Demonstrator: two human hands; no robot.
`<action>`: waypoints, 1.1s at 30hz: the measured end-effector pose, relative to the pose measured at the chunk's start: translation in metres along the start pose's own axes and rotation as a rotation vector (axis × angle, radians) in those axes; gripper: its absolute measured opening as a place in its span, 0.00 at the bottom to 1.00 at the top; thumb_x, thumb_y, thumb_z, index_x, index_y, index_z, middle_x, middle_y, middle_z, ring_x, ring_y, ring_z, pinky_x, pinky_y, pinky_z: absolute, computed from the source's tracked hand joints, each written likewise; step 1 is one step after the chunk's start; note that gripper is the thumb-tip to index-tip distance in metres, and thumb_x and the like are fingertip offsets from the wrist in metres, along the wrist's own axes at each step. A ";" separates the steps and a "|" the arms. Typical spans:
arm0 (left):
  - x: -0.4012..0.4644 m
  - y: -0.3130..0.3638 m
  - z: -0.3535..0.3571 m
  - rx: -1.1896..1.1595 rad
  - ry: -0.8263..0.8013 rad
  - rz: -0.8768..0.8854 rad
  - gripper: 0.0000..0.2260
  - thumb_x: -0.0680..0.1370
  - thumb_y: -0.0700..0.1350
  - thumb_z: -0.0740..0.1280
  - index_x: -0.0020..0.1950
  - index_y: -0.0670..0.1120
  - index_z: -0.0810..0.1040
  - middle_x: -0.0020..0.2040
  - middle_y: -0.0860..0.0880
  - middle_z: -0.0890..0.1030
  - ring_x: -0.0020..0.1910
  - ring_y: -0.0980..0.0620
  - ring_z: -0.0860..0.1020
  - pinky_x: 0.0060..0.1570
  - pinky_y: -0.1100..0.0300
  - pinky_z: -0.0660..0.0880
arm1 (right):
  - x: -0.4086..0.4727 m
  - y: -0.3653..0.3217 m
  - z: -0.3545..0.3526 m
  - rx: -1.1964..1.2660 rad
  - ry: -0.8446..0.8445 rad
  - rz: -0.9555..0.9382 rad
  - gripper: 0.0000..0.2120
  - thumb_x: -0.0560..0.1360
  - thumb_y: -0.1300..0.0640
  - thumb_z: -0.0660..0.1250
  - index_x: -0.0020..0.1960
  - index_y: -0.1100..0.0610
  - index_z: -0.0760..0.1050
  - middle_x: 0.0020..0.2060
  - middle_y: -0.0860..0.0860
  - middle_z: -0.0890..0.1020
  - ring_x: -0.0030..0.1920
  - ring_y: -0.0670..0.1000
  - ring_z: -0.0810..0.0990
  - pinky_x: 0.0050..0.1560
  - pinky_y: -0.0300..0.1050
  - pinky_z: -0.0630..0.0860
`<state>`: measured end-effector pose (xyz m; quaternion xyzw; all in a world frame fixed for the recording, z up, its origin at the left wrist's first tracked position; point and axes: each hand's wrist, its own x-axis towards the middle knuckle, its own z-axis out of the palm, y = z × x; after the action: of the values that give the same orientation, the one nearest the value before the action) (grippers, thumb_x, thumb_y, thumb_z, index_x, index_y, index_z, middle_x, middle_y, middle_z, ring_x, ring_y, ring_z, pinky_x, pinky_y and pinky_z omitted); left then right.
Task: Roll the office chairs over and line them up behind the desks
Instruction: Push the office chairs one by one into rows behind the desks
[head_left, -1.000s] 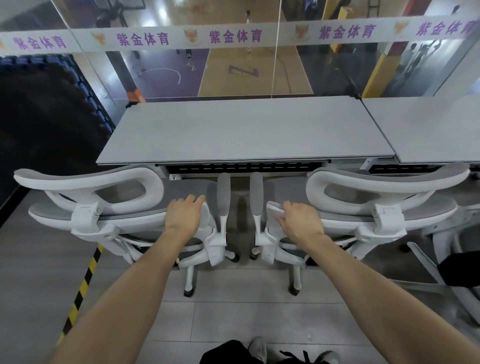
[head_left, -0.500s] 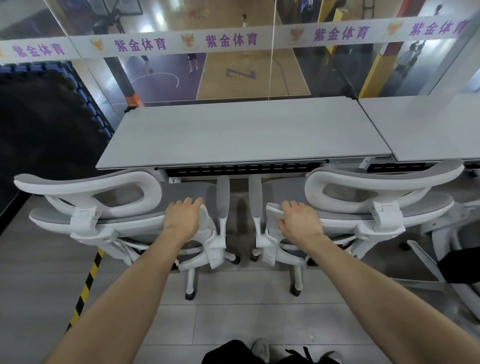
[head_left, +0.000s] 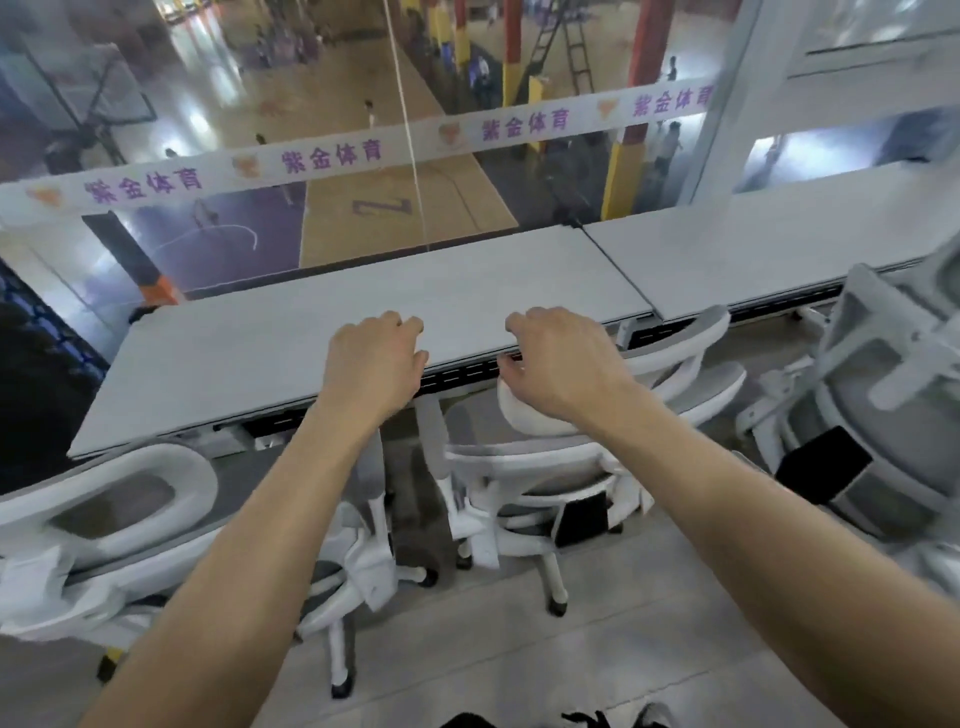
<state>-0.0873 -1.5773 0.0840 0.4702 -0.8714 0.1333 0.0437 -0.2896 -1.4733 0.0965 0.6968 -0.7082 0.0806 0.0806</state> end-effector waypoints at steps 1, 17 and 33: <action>0.016 0.020 -0.013 -0.002 0.036 0.056 0.16 0.87 0.55 0.62 0.71 0.49 0.79 0.62 0.46 0.83 0.58 0.41 0.83 0.53 0.46 0.77 | -0.005 0.020 -0.015 -0.023 0.039 0.047 0.15 0.85 0.47 0.63 0.62 0.57 0.78 0.53 0.55 0.82 0.55 0.59 0.81 0.46 0.51 0.71; 0.180 0.468 -0.070 -0.106 0.117 0.746 0.18 0.86 0.59 0.64 0.69 0.50 0.79 0.59 0.47 0.81 0.58 0.40 0.82 0.49 0.48 0.75 | -0.266 0.422 0.039 -0.064 -0.090 0.970 0.11 0.80 0.51 0.67 0.44 0.57 0.73 0.43 0.56 0.82 0.47 0.61 0.83 0.39 0.50 0.73; 0.335 0.729 -0.005 -0.258 0.213 1.002 0.36 0.83 0.74 0.50 0.63 0.44 0.78 0.59 0.43 0.81 0.62 0.38 0.77 0.77 0.40 0.67 | -0.352 0.608 0.159 0.105 0.064 1.075 0.25 0.81 0.30 0.64 0.51 0.53 0.70 0.49 0.51 0.77 0.53 0.58 0.76 0.59 0.58 0.74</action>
<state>-0.8786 -1.4656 0.0173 -0.0294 -0.9893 0.0764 0.1206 -0.8921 -1.1572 -0.1393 0.2365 -0.9571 0.1670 0.0144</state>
